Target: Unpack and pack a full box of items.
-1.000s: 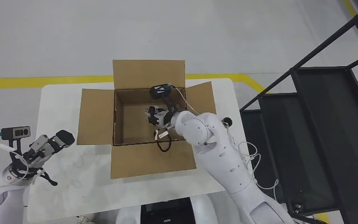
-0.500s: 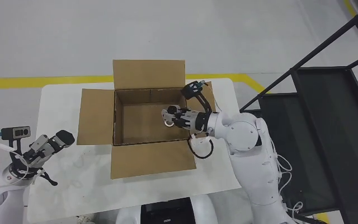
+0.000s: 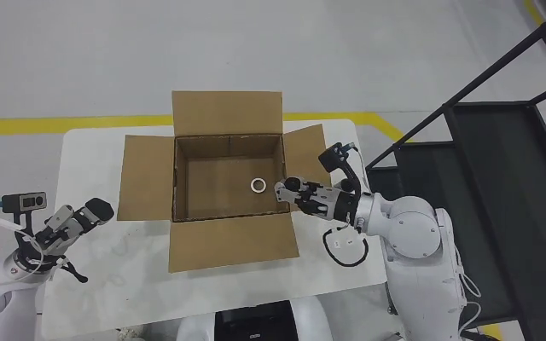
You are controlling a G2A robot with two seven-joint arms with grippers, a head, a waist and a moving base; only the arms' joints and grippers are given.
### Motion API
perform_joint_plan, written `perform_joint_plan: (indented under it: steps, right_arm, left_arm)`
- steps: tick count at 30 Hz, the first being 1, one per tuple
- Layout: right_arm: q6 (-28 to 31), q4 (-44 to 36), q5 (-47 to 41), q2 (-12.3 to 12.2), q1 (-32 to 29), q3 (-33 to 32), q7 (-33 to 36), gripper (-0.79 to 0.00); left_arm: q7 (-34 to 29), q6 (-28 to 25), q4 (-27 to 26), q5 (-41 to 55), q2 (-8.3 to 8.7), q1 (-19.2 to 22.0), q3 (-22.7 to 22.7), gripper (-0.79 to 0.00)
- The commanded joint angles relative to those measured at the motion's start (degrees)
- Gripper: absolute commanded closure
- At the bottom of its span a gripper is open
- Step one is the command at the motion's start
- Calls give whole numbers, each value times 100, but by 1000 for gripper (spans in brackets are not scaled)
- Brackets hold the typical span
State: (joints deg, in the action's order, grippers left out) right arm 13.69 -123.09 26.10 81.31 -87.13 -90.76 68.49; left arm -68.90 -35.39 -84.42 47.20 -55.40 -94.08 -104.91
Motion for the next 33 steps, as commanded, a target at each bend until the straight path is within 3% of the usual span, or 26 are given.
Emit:
perform_joint_plan:
  steps: [1,18,28,33]
  right_arm:
    - [-3,1,4,1,2,1,1,0]
    - [-5,34,-90,-23,-23,-82,-97,0]
    - [512,-25,-1100,-333,-93,-1704,1035,0]
    - [370,183,-2135,-517,-225,-2381,1841,0]
  left_arm:
    - [0,0,0,0,0,0,0,-785]
    - [0,0,0,0,0,0,0,-785]
    - [0,0,0,0,0,0,0,-785]
    - [0,0,0,0,0,0,0,-785]
